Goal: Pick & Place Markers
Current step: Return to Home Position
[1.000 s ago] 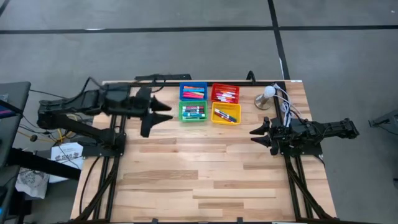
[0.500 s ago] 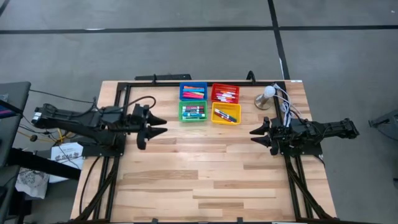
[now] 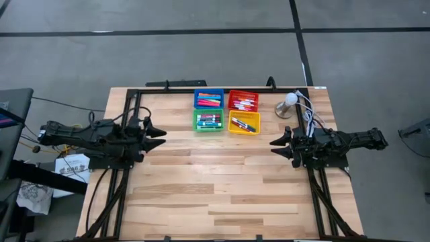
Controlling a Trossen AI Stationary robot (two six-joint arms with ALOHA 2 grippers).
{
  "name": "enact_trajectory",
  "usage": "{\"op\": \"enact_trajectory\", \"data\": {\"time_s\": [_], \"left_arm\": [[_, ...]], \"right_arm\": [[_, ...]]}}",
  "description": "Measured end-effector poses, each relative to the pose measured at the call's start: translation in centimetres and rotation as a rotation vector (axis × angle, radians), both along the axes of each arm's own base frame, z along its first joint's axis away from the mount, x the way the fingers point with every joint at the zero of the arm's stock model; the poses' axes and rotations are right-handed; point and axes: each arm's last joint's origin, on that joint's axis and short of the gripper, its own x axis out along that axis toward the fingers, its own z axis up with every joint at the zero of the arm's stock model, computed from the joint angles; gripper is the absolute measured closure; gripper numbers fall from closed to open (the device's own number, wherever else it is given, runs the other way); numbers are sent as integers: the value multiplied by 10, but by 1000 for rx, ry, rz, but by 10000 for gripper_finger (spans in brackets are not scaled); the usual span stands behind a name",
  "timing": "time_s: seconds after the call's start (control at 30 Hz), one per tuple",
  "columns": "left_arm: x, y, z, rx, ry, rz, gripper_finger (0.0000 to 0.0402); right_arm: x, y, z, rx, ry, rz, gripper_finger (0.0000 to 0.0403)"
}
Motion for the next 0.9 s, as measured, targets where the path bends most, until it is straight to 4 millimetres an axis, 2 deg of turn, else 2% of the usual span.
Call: {"op": "enact_trajectory", "data": {"time_s": [0.4,0.9], "left_arm": [[-30,5,-23,49,-137,10,224],[-24,4,-72,67,-65,7,224]], "right_arm": [[0,0,0,0,-1,0,237],[0,0,3,-4,-34,1,242]]}}
